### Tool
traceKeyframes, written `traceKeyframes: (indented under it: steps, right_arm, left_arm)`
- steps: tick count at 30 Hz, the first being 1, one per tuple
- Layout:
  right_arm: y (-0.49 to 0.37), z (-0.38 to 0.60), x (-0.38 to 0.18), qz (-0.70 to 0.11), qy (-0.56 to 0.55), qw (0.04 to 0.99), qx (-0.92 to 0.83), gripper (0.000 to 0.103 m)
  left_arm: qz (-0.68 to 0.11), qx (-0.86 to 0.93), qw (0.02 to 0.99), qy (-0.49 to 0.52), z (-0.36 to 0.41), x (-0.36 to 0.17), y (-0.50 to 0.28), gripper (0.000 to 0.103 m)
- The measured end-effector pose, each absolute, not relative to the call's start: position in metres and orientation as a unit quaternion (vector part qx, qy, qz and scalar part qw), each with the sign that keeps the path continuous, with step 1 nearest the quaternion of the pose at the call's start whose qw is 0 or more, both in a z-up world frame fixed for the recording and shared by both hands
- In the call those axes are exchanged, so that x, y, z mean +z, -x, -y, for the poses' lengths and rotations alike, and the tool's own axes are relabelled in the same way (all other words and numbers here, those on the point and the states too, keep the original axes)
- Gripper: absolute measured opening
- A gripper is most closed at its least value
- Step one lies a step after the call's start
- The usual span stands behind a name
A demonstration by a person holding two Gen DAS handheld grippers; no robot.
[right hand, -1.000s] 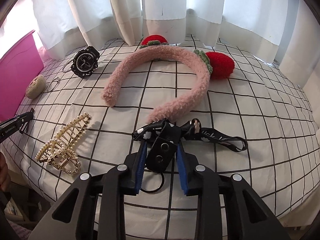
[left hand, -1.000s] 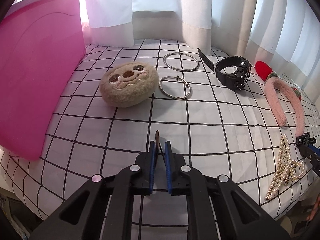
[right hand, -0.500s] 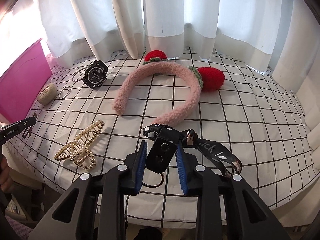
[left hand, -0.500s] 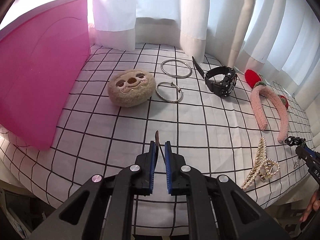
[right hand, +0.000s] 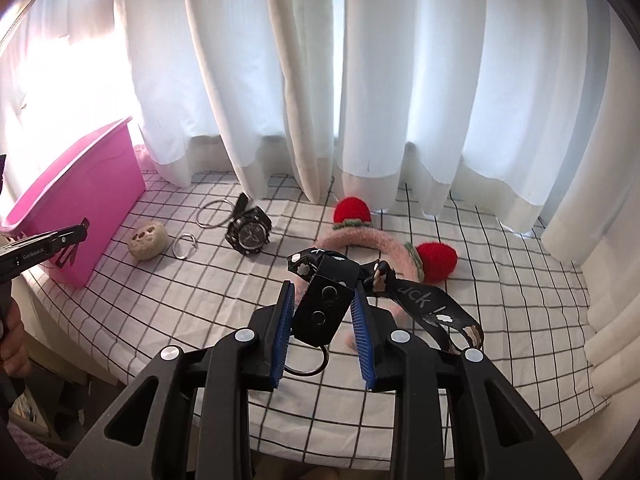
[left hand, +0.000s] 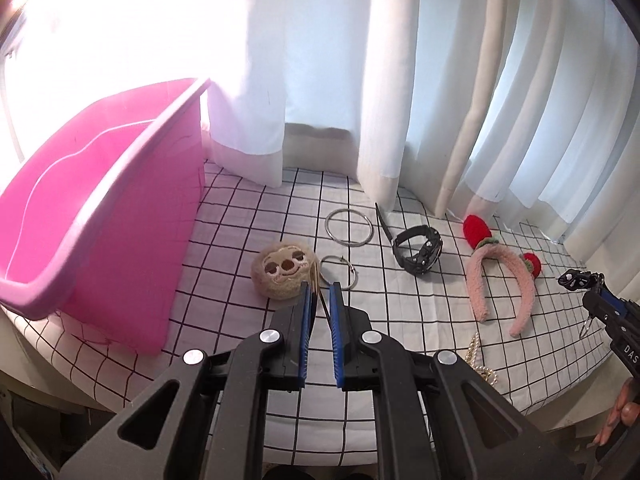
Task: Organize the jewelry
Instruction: 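Carry the keychain and hair pins with both tools into the pink tub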
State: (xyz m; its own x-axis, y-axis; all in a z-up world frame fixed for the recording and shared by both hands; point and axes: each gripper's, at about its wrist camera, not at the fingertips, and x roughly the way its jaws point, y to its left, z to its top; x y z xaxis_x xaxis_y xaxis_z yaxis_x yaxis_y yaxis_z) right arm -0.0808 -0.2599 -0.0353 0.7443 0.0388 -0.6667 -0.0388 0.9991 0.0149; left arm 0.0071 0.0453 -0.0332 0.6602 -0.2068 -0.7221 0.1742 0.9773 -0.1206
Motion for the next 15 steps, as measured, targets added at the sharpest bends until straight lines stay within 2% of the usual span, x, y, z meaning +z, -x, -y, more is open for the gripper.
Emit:
traceKeyframes:
  steps: [9, 15]
  right_arm:
    - [0.026, 0.140, 0.041, -0.271, 0.020, 0.946, 0.175, 0.028]
    - [-0.023, 0.033, 0.050, -0.266, 0.036, 0.921, 0.283, 0.028]
  left_arm:
    - [-0.324, -0.053, 0.943, 0.047, -0.123, 0.044, -0.012, 0.010]
    - [-0.314, 0.014, 0.948, 0.047, -0.192, 0.058, -0.028, 0.010]
